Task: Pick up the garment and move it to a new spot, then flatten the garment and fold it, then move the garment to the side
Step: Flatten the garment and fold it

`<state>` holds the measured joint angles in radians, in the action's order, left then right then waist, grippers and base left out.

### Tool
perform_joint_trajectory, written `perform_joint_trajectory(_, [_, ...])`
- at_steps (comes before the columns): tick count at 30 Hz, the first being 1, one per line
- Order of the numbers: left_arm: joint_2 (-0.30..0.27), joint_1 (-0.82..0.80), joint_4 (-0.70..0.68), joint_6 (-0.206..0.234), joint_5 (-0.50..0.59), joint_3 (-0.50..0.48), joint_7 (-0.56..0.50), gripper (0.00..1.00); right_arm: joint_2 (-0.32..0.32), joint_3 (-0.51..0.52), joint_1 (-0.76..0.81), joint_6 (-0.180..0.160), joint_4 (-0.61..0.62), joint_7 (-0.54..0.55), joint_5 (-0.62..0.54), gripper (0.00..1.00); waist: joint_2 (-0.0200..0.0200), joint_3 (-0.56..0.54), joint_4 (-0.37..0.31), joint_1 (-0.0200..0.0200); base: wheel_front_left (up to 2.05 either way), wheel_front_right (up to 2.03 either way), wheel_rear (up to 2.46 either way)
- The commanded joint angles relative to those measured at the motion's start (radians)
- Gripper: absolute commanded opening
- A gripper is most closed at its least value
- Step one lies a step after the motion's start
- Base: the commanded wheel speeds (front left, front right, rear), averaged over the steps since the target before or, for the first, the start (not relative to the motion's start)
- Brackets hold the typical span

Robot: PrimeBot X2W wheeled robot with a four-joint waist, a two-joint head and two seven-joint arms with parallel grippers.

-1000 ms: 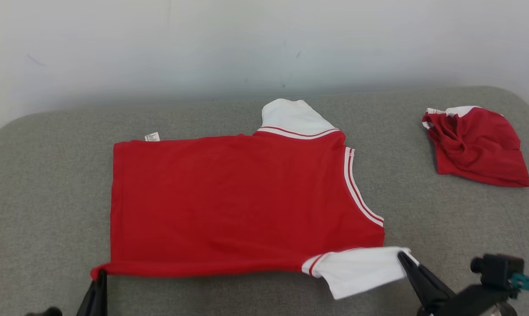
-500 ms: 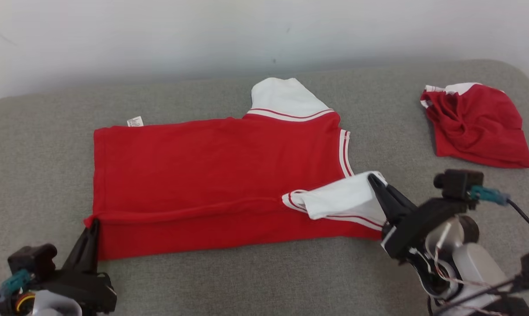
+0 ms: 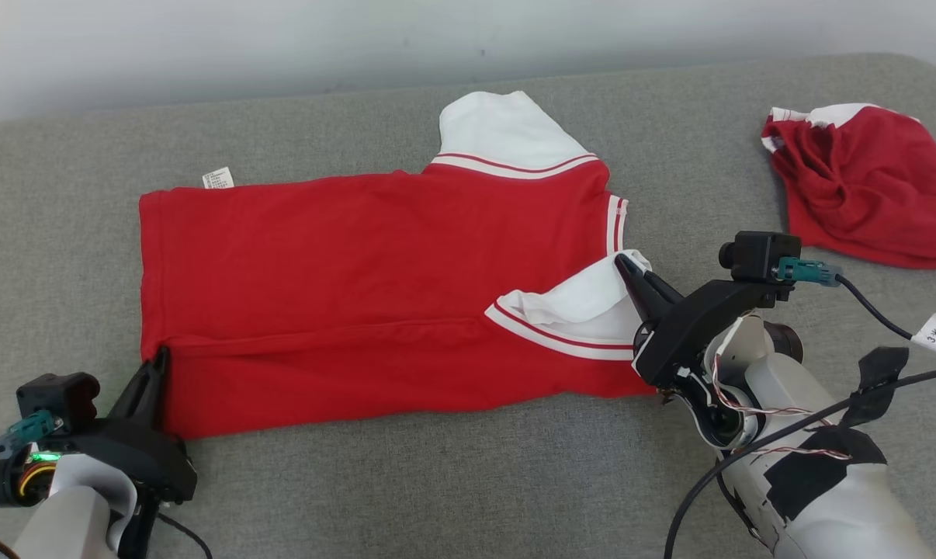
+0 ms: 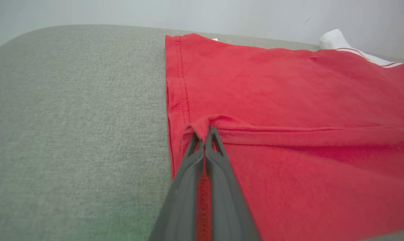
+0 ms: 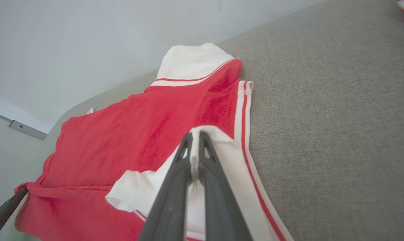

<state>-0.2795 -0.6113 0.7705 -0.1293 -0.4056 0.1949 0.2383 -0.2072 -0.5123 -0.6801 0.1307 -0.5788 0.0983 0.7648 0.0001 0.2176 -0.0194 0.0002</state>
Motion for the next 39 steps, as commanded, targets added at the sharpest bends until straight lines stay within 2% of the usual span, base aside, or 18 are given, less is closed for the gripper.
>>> perform_joint_trajectory(1, [-0.005,-0.017,0.026,0.001,-0.016,0.011,0.011,0.00,0.000,-0.023,-0.022,0.000,-0.030,-0.020,0.015,0.00,-0.0001,0.010,0.001,-0.0002,0.00,0.00,0.00])
perform_joint_trajectory(4, [-0.003,-0.029,0.044,0.001,-0.020,0.020,0.015,0.00,-0.003,-0.043,-0.039,0.000,-0.055,-0.042,0.028,0.00,-0.0001,0.011,0.003,-0.0002,0.00,0.00,0.00])
perform_joint_trajectory(5, [-0.001,-0.032,0.052,0.000,-0.021,0.024,0.018,0.00,-0.007,-0.053,-0.045,0.000,-0.066,-0.056,0.032,0.24,-0.0001,0.010,0.004,-0.0002,0.00,0.00,0.00])
perform_joint_trajectory(6, [-0.001,-0.035,0.057,0.000,-0.018,0.026,0.020,0.73,-0.011,-0.063,-0.048,0.000,-0.075,-0.072,0.036,0.83,-0.0001,0.007,0.005,-0.0002,0.00,0.00,0.00])
perform_joint_trajectory(7, [0.001,-0.035,0.062,0.000,-0.019,0.028,0.021,1.00,-0.013,-0.073,-0.047,0.000,-0.085,-0.085,0.043,1.00,-0.0001,0.003,0.007,-0.0002,0.00,0.00,0.00])
perform_joint_trajectory(11, [0.005,-0.005,0.053,0.000,-0.026,0.028,0.026,1.00,-0.027,-0.106,-0.037,0.000,-0.108,-0.135,0.072,1.00,-0.0001,-0.021,0.011,-0.0002,0.00,0.00,0.00])
perform_joint_trajectory(15, [0.010,0.050,-0.024,0.002,-0.015,-0.012,0.027,1.00,-0.057,-0.137,-0.016,0.000,-0.111,-0.198,0.078,1.00,-0.0001,-0.049,0.019,-0.0002,0.00,0.00,0.00])
perform_joint_trajectory(23, [0.055,0.214,-0.195,0.014,0.023,-0.093,0.025,1.00,-0.119,-0.179,0.074,0.000,-0.062,-0.294,0.054,1.00,-0.0001,-0.098,0.044,-0.0002,0.00,0.00,0.00])
perform_joint_trajectory(29, [0.078,0.289,-0.244,0.012,0.047,-0.124,0.025,1.00,-0.153,-0.161,0.153,0.000,0.001,-0.297,0.051,1.00,-0.0001,-0.101,0.046,-0.0002,0.00,0.00,0.00])
perform_joint_trajectory(39, [0.083,0.277,-0.202,0.008,0.065,-0.170,0.025,1.00,-0.141,-0.117,0.233,0.000,0.053,-0.246,0.001,1.00,-0.0001,-0.064,0.021,-0.0002,0.00,0.00,0.00])
